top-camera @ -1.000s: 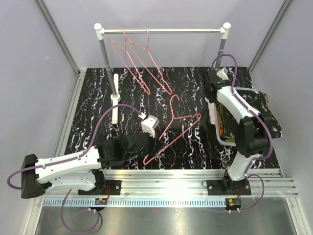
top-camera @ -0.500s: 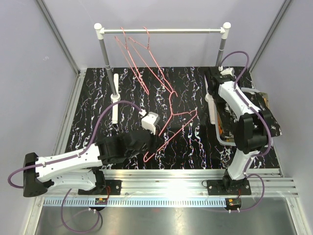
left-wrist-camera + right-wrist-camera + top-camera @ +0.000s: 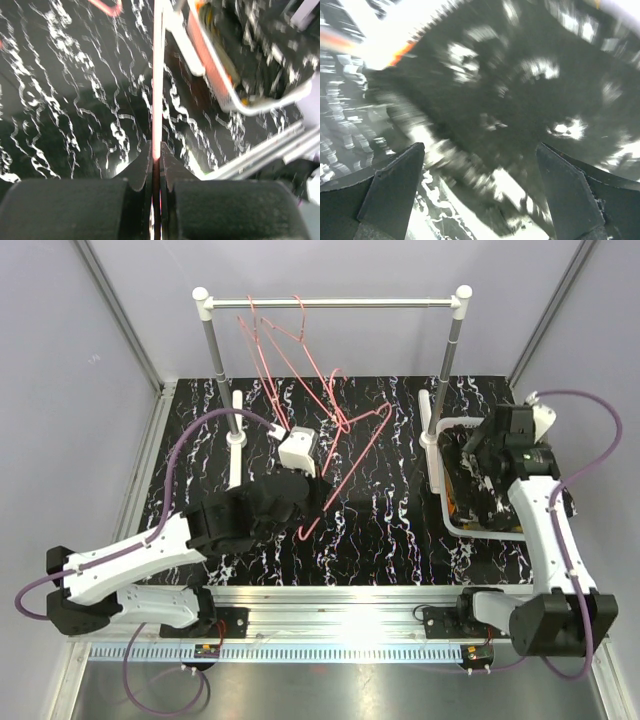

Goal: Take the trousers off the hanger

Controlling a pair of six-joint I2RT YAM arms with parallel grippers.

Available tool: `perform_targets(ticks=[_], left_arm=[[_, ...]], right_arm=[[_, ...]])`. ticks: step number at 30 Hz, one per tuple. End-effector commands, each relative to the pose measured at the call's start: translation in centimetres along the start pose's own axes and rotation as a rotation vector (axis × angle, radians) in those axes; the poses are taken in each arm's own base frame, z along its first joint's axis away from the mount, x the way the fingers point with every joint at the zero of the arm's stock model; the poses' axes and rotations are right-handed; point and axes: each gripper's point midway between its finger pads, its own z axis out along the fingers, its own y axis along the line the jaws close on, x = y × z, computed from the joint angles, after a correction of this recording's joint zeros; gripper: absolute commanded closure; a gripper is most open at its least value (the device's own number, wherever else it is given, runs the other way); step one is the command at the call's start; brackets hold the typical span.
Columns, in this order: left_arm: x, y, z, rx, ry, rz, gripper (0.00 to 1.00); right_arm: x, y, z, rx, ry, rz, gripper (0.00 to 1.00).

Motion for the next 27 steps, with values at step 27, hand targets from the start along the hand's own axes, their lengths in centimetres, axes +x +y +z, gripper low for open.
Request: perform_targets(ticks=[27], left_arm=[[-14.6, 0.3, 8.7, -0.367, -0.186, 0.083, 1.00]], right_arm=[[-3.6, 1.3, -11.9, -0.388, -0.160, 0.003, 0.01]])
